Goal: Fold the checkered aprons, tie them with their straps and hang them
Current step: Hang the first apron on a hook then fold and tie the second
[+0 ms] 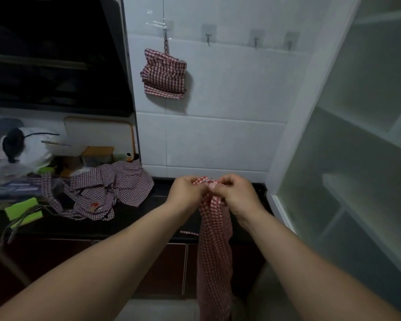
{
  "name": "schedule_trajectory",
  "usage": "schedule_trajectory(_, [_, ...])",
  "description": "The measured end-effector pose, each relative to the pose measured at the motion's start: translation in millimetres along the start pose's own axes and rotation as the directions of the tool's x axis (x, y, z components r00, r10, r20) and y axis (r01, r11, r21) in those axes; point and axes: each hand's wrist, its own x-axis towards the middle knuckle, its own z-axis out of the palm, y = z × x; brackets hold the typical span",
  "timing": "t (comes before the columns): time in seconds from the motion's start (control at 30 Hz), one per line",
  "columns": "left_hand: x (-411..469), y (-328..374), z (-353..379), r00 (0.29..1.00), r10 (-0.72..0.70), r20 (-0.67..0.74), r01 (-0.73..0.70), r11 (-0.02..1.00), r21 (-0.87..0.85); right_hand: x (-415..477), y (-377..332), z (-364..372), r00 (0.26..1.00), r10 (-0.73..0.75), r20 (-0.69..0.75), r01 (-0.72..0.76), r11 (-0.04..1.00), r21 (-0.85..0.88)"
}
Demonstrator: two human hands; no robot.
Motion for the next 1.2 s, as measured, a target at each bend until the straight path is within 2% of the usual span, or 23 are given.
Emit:
schedule_trajectory(0.1, [-4,-1,4,0.999,0.029,0.029,-0.03,0.999,0.042,-3,-1,5,0.998,0.059,0.005,-0.059,0.996,0.07])
schedule_trajectory(0.2, [-12,-4,3,0.993,0.031,0.112,-0.026,0.999,-0.043,-5,-3,1,0.993,0.109,-0.036,-0.102,0.984,0.144])
schedule_trajectory(0.33, [-19,-8,0,0.999,0.046,0.008,-0.046,0.995,-0.093,-6,-2,-7,0.989,0.146,-0.008,-0.142,0.971,0.192])
schedule_trajectory(0.47, [-12,-16,-7,0.994,0.106,-0.019,-0.103,0.988,0.116,-10,-4,-3,0.992,0.129,0.016,-0.13,0.984,0.124])
schedule_trajectory(0.6, [-10,-17,-7,0.967,0.252,-0.02,-0.223,0.889,0.4,-9,-7,5,0.989,0.141,-0.034,-0.139,0.988,0.063])
schedule_trajectory(0.67, [-12,-15,-7,0.963,0.268,0.029,-0.251,0.854,0.455,-6,-7,8,0.985,0.165,-0.055,-0.162,0.985,0.058])
schedule_trajectory(0.83, [-11,-16,-11,0.962,0.201,0.183,-0.267,0.826,0.497,-3,-9,14,0.97,0.221,-0.096,-0.217,0.975,0.058])
schedule_trajectory(0.93, [-10,-19,-14,0.943,0.22,0.251,-0.321,0.8,0.507,1,-11,17,0.957,0.272,-0.104,-0.263,0.961,0.089])
schedule_trajectory(1.07, [-4,-29,-23,0.951,0.259,0.167,-0.308,0.809,0.5,5,-23,24,0.961,0.275,-0.024,-0.269,0.952,0.146])
schedule_trajectory(1.2, [0,-34,-29,0.96,0.254,0.12,-0.281,0.886,0.369,0,-35,22,0.952,0.287,0.108,-0.301,0.94,0.162])
